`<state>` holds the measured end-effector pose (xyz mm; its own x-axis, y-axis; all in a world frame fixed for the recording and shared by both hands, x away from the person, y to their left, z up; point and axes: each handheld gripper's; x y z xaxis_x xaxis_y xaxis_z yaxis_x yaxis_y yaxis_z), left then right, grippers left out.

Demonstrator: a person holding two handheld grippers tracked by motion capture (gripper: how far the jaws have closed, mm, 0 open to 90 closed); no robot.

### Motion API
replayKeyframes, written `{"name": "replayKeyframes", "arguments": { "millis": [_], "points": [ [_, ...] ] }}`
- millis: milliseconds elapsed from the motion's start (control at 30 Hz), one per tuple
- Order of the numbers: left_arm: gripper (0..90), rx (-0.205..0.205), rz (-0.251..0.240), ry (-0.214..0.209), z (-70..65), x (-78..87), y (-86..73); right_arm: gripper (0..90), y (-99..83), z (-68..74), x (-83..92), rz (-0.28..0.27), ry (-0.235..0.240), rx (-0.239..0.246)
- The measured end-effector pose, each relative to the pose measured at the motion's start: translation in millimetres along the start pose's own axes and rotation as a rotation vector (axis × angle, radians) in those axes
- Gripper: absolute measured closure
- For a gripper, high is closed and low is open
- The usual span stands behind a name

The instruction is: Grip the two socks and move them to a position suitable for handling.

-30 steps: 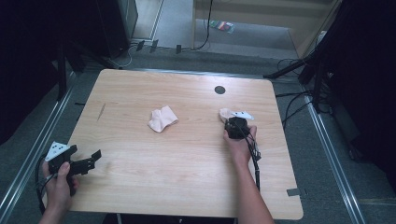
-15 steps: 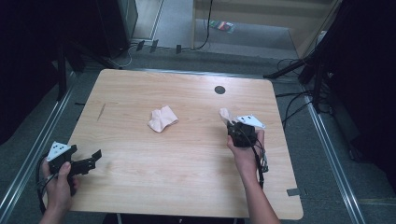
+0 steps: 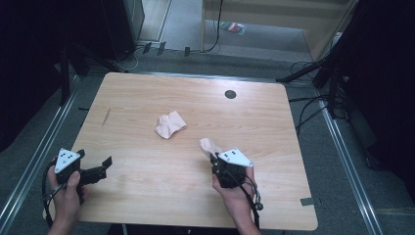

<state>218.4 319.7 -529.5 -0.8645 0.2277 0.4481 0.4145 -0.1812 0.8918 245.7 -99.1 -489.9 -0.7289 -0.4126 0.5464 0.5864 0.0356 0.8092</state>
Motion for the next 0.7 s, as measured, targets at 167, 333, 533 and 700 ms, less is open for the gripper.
{"name": "replayKeyframes", "arguments": {
  "millis": [167,333,533,700],
  "points": [
    [0.0,-0.004,-0.014,-0.043,-15.0,-0.6,6.4,79.6,-10.8,17.1,-7.1,0.029,0.015,0.014],
    [0.0,-0.022,-0.024,-0.099,-39.8,-2.7,14.4,79.7,-30.6,39.1,-19.5,0.059,0.011,0.048],
    [0.0,-0.072,-0.009,-0.177,-77.1,-15.1,20.9,46.3,-34.7,44.3,-25.9,0.061,0.096,0.008],
    [0.0,-0.090,0.000,-0.214,-93.0,-23.2,22.5,50.5,-22.5,26.1,-13.7,0.007,0.092,-0.037]
  ]
}}
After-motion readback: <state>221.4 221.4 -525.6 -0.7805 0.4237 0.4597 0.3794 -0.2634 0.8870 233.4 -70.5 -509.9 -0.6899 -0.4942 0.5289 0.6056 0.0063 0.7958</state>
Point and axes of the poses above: each handheld gripper's, and its own axes: x roughly backward along the jaws, y roughly out of its top, z roughly to its left, and after that the axes turned 11 degrees about -x, right-handed
